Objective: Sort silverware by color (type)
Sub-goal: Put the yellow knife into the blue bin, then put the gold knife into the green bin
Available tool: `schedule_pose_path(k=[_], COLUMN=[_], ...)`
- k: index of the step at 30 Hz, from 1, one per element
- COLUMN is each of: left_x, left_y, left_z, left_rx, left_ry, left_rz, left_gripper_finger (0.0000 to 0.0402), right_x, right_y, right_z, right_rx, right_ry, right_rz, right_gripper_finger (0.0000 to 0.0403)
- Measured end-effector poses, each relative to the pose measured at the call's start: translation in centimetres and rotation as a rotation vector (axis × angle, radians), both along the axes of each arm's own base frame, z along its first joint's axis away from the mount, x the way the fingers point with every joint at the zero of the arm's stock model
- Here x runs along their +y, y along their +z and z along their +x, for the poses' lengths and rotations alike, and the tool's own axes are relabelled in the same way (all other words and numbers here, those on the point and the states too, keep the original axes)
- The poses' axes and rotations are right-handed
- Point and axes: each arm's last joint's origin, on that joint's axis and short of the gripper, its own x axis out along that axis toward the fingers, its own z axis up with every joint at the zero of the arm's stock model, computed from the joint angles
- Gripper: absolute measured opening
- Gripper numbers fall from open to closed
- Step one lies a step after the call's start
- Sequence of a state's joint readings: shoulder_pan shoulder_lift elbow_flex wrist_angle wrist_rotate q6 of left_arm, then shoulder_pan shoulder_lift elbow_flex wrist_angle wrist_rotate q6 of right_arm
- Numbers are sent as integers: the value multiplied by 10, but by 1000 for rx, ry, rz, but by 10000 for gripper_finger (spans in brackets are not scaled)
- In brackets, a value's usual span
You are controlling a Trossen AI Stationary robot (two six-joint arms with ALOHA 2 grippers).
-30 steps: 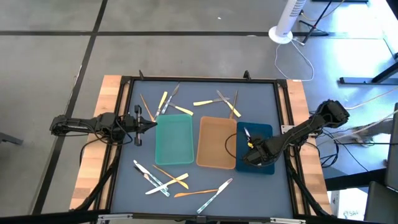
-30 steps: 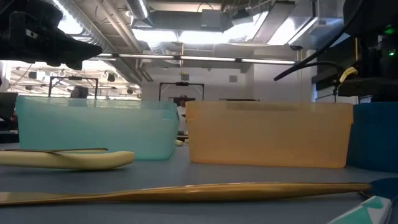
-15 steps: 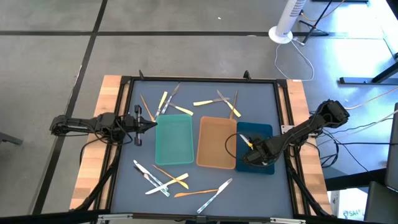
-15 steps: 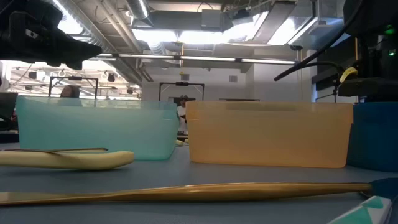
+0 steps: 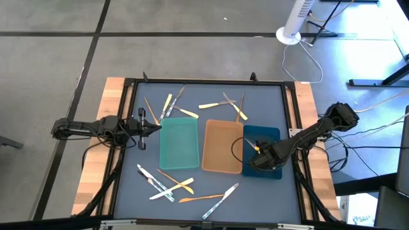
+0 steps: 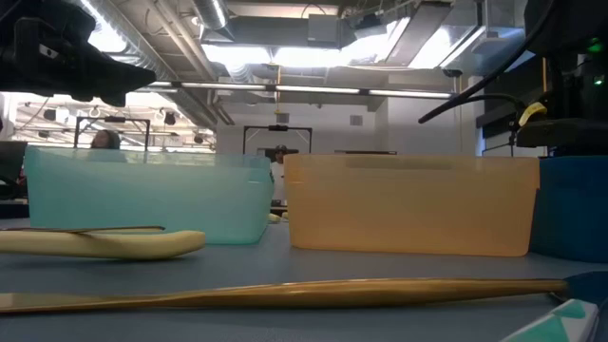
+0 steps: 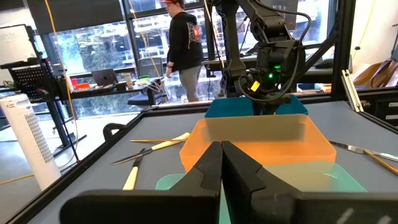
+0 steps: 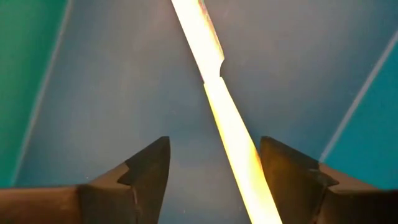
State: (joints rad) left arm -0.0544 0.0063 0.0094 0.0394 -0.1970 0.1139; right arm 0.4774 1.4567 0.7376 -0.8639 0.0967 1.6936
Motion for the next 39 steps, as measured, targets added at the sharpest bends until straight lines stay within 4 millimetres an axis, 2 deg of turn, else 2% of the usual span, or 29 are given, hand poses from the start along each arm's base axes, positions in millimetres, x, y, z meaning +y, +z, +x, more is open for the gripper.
schedule_pose_path(k=[6,13,22,27,31,39], left_x=[0,0,1,0,0,-3], left_y=[5,11,16,24,30,57], left_z=[0,-1,-2,-4,-5,3], left_rx=[-50,-118,-180,-263,-286,-217], left_ry=[0,2,18,-12,-37,-111], left_rz=[-3,-13,-68,-72,-69,-83], left_gripper_finger=[7,66,131,137,137,138], right_x=[0,1,2,3,5,7], right_y=[0,3,37,58,69,85], right_z=[0,1,7,11,18,27], right_rx=[7,9,65,74,16,-77], right_ry=[0,0,25,83,150,175], right_rz=[11,24,-64,-107,-145,-193], right_gripper_finger=[235,234,234,234,234,234])
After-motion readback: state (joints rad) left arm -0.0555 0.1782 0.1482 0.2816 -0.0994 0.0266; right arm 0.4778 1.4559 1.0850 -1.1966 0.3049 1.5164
